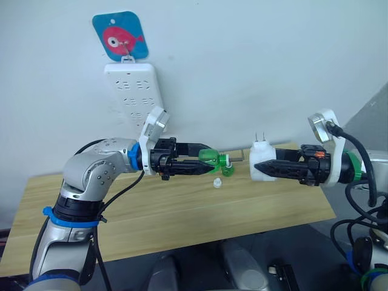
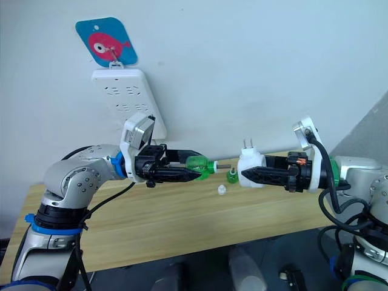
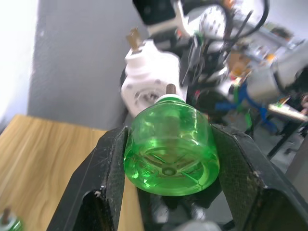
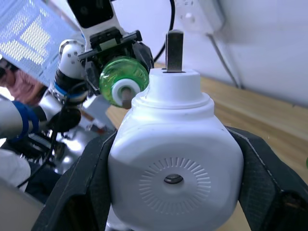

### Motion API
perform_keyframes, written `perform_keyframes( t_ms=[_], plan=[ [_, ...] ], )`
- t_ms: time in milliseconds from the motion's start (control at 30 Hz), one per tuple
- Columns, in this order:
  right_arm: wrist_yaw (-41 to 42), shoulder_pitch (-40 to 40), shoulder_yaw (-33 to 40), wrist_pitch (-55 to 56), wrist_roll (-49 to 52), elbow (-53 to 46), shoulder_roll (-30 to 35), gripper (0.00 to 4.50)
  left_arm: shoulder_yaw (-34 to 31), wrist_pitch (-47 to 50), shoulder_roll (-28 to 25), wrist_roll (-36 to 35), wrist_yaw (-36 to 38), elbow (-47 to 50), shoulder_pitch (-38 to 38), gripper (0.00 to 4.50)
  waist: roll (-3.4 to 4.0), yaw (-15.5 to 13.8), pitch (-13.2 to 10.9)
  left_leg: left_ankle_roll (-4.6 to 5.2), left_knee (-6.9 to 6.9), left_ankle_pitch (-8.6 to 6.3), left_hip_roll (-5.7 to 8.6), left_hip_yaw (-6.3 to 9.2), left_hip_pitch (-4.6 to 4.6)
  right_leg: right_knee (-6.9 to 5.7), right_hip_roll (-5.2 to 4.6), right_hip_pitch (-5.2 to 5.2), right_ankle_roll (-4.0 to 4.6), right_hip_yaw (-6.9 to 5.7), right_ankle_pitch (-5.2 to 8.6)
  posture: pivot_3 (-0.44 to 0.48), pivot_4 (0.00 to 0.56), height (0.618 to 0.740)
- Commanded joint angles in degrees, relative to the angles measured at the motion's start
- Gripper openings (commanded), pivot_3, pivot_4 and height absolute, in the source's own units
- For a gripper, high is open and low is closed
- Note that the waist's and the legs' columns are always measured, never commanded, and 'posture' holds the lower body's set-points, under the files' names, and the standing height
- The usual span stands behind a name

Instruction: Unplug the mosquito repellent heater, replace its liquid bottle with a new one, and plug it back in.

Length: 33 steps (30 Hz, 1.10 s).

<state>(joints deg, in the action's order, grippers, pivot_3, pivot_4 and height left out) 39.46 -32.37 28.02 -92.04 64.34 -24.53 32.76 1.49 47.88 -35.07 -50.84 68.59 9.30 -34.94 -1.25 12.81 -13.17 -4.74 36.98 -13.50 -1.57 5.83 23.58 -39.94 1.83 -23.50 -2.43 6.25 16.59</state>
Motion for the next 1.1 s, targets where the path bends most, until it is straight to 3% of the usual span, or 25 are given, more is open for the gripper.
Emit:
perform_keyframes(
  t_ms=[33,167,500,700,1100],
  plan=[
    [-8.19,-1.5,2.67,-0.45,8.63,1.17,-1.6,2.97,-2.26,1.75,0.07,-2.85,-1.64,3.41,-0.28,2.34,0.04,0.2,0.09,0.0,-0.01,0.0,0.0,0.0,-0.01,-0.03,0.0,0.0,0.01,0.01,0.0,-0.255,0.108,0.74],
    [-15.86,-0.85,1.88,1.38,18.66,4.04,-0.71,2.97,-2.21,1.68,-0.59,-1.85,-1.88,3.7,0.5,2.34,0.25,0.08,0.47,0.0,-0.01,0.0,0.02,0.01,-0.01,-0.03,0.02,0.0,0.03,0.01,-0.02,-0.245,0.105,0.74],
    [-26.59,4.02,-8.48,14.72,39.44,6.19,12.07,2.97,-2.08,1.05,-2.8,-0.57,-0.68,3.51,0.34,2.34,0.27,-0.15,1.07,0.01,0.02,0.0,0.03,-0.09,-0.02,-0.02,0.04,0.0,-0.1,0.13,0.06,-0.236,0.102,0.74],
    [-30.49,4.32,-14.09,22.07,44.04,4.94,14.94,2.97,-0.85,0.03,-2.66,0.88,-0.93,4.92,1.38,2.34,0.29,-0.22,1.15,0.02,0.0,-0.01,0.0,-0.13,-0.05,-0.01,0.08,0.0,-0.11,0.19,0.06,-0.23,0.103,0.74],
    [-30.6,4.66,-19.25,27.54,45.93,3.52,19.28,2.97,-1.17,-0.3,-1.69,1.28,-1.42,4.89,1.31,2.34,0.28,-0.63,1.18,0.02,0.03,0.0,0.0,-0.13,-0.04,-0.02,0.08,0.0,-0.1,0.19,0.06,-0.228,0.103,0.74]
  ],
)
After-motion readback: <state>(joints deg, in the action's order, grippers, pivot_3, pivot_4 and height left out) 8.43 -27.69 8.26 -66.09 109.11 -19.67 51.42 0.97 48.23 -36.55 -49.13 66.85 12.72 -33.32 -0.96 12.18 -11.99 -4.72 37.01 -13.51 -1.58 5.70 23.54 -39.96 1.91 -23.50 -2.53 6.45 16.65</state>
